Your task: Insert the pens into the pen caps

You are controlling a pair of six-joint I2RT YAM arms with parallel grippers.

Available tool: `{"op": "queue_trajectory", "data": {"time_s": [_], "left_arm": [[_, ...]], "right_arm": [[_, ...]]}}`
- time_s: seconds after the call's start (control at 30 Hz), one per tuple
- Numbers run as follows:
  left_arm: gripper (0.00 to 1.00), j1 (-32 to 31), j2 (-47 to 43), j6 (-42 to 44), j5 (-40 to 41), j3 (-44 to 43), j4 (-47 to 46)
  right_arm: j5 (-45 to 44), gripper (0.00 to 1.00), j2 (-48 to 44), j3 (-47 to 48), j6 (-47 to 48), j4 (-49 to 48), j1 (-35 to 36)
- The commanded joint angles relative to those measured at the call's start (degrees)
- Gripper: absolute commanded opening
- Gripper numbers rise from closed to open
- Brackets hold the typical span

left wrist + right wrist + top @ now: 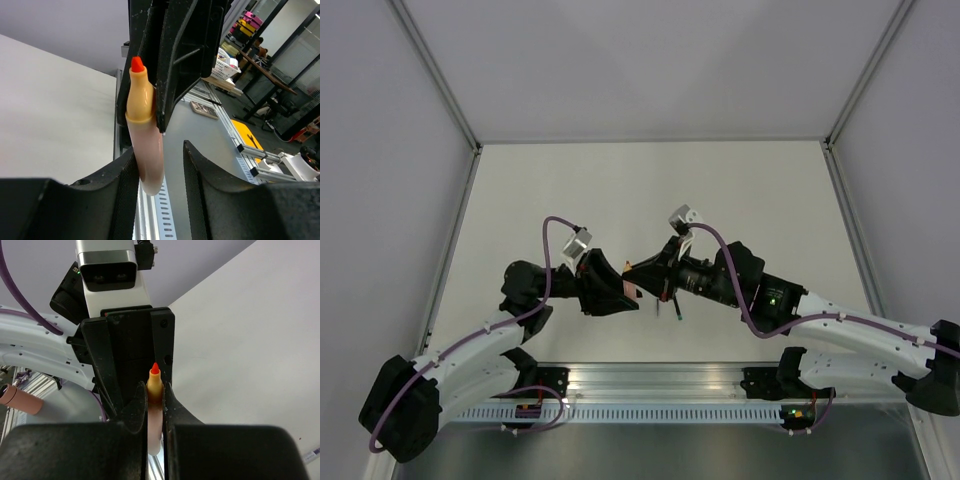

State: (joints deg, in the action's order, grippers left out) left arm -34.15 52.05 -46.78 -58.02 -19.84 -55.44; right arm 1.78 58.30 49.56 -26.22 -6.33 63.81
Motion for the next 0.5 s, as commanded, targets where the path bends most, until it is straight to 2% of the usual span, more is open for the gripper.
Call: {"op": "queue_trajectory", "data": {"time_s": [0.0,0.23,0.33,0.4,0.47], "left_arm": [[0.43,-0.57,0.24,-0.76,-2.28,-0.2,-3.62],[0.34,-1.09,-0.02,-0.24,-2.54,-0.12,-2.3],[0.27,-1.62,0.51,-0.5,-2.98,-0.2,-2.3],[0.2,-1.79,0.42,-0.59,-3.06,-0.12,-2.39],[0.02,-1.8,0.33,-1.2,-2.45,-0.12,-2.39]], "right_arm": [[1.91,0.0,1.2,0.71,0.64,-3.78,0.17],[2.44,0.0,3.22,1.33,1.69,-4.75,0.09],[2.26,0.0,3.05,1.33,1.87,-4.4,0.09],[2.44,0.0,2.78,1.33,1.87,-4.4,0.09],[2.96,0.0,3.04,1.42,1.78,-3.96,0.09]]}}
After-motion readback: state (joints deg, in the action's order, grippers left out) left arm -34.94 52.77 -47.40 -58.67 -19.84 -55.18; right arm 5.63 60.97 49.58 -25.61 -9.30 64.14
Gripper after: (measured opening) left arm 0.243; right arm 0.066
